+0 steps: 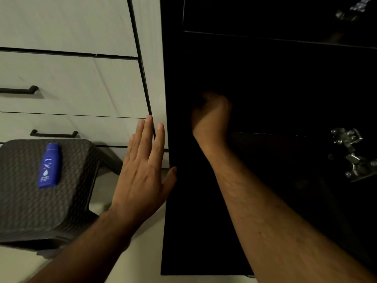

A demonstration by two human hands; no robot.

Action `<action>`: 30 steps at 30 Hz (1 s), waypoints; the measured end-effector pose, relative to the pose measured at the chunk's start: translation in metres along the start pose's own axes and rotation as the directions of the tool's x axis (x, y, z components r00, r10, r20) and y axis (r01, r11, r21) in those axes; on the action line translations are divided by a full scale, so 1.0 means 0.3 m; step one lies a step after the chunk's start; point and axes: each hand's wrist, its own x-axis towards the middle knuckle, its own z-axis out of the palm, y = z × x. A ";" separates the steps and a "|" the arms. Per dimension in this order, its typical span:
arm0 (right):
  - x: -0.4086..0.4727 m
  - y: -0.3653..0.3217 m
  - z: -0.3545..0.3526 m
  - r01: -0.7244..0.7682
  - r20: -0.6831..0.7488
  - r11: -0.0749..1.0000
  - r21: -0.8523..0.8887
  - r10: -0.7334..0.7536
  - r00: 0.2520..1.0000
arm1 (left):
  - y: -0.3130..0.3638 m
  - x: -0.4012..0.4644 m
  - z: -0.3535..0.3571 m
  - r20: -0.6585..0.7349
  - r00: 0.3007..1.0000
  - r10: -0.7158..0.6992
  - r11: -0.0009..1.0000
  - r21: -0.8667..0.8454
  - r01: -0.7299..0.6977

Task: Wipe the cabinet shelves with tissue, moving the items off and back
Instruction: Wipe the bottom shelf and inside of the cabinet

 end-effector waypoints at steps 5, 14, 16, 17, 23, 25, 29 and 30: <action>-0.025 0.103 -0.025 -0.009 -0.007 0.967 -0.254 0.007 1.000 | 0.041 -0.010 -0.010 0.014 0.999 -0.033 0.999 0.016 0.033; 0.013 0.047 -0.023 0.177 0.311 0.437 -0.882 0.258 0.915 | 0.179 -0.010 -0.057 0.037 0.961 -0.273 0.956 -0.096 0.276; 0.008 0.016 -0.033 0.195 0.365 0.408 -0.892 0.394 0.843 | 0.208 -0.004 -0.054 0.033 0.935 -0.353 0.918 -0.183 0.352; 0.003 -0.001 -0.051 0.214 0.403 0.415 -0.884 0.445 0.800 | 0.222 -0.006 -0.057 0.031 0.916 -0.400 0.885 -0.247 0.394; -0.095 0.001 -0.136 0.228 0.502 0.632 -0.741 0.295 0.813 | 0.274 0.000 -0.068 0.130 0.741 -0.659 0.538 -0.607 0.585; -0.141 0.017 -0.116 0.118 0.407 0.754 -0.646 0.209 0.889 | 0.255 0.013 -0.054 0.158 0.735 -0.660 0.472 -0.674 0.569; -0.250 0.064 -0.077 -0.101 0.319 0.855 -0.508 0.296 0.900 | 0.176 0.044 -0.022 0.190 0.773 -0.605 0.436 -0.734 0.521; -0.257 0.066 -0.080 -0.167 0.315 0.880 -0.445 0.328 0.891 | 0.162 0.054 -0.018 0.199 0.785 -0.587 0.428 -0.747 0.509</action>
